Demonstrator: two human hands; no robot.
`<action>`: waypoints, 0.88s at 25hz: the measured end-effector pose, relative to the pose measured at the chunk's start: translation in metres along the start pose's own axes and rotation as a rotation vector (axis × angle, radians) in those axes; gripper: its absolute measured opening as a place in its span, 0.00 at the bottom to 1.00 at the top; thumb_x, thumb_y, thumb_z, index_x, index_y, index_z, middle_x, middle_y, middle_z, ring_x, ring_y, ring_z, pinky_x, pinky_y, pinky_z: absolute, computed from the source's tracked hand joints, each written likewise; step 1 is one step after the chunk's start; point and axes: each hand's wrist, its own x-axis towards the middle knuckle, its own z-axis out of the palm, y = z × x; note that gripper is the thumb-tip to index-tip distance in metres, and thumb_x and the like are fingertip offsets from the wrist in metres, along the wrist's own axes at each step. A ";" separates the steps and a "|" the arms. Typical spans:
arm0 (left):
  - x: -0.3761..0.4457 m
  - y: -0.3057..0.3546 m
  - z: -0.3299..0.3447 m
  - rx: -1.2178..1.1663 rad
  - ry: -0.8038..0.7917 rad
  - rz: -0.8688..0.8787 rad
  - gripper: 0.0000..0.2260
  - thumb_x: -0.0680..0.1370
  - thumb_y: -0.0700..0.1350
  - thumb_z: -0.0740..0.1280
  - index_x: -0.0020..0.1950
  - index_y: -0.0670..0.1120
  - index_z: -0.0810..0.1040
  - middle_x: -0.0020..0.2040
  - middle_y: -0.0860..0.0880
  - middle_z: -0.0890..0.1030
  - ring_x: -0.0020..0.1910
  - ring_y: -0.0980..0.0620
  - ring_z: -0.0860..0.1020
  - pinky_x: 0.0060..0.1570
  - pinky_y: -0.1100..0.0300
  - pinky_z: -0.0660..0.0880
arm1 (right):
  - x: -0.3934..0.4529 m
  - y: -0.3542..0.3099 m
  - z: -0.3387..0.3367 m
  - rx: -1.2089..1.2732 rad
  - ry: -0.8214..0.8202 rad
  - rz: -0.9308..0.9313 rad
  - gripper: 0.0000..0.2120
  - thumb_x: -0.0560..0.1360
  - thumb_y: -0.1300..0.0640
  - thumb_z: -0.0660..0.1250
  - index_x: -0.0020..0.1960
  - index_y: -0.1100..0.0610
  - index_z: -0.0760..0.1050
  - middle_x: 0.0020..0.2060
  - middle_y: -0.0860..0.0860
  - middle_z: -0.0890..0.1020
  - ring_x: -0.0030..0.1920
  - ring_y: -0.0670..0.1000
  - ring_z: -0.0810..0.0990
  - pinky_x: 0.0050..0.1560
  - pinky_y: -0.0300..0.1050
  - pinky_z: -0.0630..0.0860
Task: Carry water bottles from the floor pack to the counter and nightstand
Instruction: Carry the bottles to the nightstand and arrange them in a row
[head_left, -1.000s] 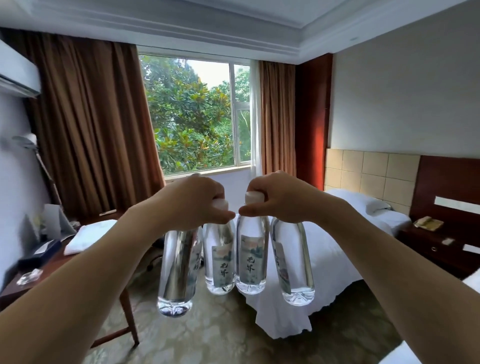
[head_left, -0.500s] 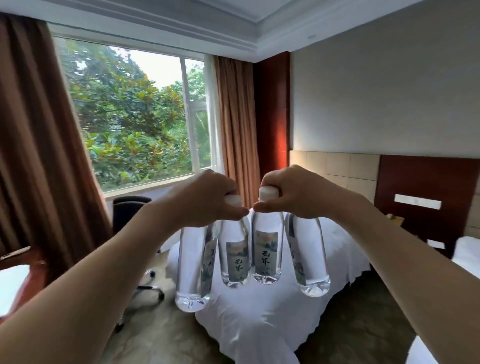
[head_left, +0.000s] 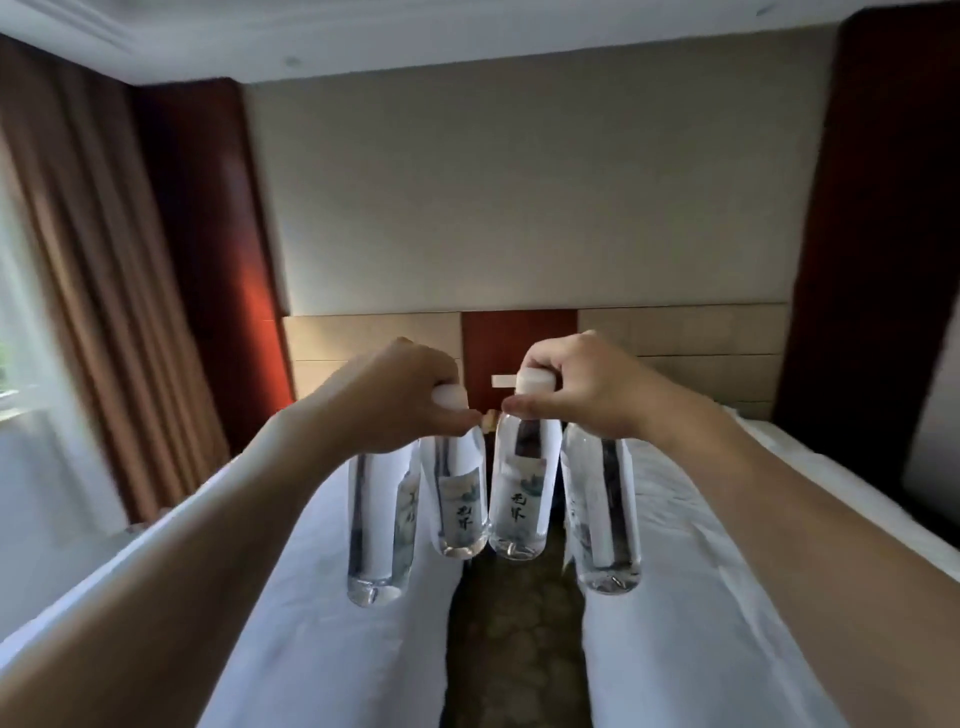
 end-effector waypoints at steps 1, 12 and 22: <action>0.015 -0.008 0.008 -0.025 -0.020 0.033 0.17 0.70 0.61 0.70 0.37 0.48 0.77 0.31 0.52 0.76 0.30 0.54 0.72 0.28 0.60 0.68 | 0.006 0.007 0.001 -0.006 0.015 0.053 0.20 0.68 0.35 0.71 0.42 0.52 0.78 0.35 0.48 0.80 0.34 0.47 0.77 0.35 0.47 0.74; 0.218 -0.079 0.116 -0.132 -0.078 0.243 0.20 0.66 0.65 0.67 0.35 0.48 0.78 0.32 0.49 0.80 0.33 0.48 0.78 0.35 0.47 0.79 | 0.121 0.157 0.028 -0.065 -0.009 0.291 0.17 0.66 0.35 0.72 0.39 0.49 0.77 0.36 0.49 0.82 0.36 0.54 0.80 0.37 0.54 0.78; 0.394 -0.176 0.220 -0.133 -0.125 0.221 0.17 0.68 0.63 0.69 0.36 0.49 0.78 0.32 0.51 0.79 0.33 0.49 0.77 0.34 0.49 0.78 | 0.286 0.308 0.070 -0.063 -0.065 0.321 0.17 0.68 0.37 0.73 0.40 0.50 0.77 0.36 0.50 0.82 0.31 0.48 0.75 0.33 0.47 0.72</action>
